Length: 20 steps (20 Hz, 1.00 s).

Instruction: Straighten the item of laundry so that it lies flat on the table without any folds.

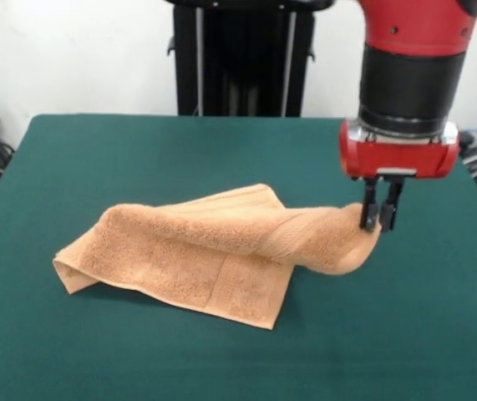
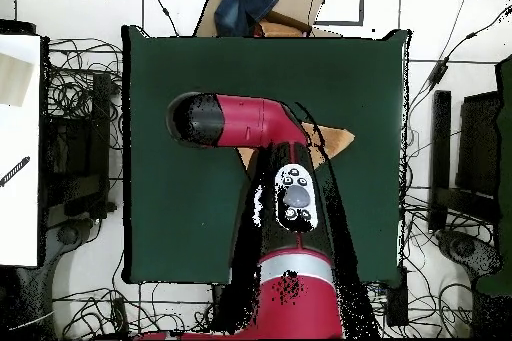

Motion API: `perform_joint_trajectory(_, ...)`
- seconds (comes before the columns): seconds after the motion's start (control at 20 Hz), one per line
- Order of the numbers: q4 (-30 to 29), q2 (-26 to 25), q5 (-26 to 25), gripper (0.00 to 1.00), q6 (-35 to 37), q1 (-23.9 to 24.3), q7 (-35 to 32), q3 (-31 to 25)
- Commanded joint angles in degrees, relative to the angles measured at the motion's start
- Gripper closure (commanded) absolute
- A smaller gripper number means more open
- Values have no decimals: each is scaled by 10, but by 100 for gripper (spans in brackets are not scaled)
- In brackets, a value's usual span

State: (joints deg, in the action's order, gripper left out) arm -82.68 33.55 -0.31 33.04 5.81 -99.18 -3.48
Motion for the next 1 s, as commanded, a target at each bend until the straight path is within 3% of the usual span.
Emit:
perform_joint_trajectory(0.05,-33,67,30,100,134,-26,-133,31)
perform_joint_trajectory(0.3,-34,120,44,100,200,-38,-139,35)
perform_joint_trajectory(0.6,-28,144,47,100,249,-36,-126,37)
perform_joint_trajectory(1.0,-31,168,44,100,257,-38,-119,49)
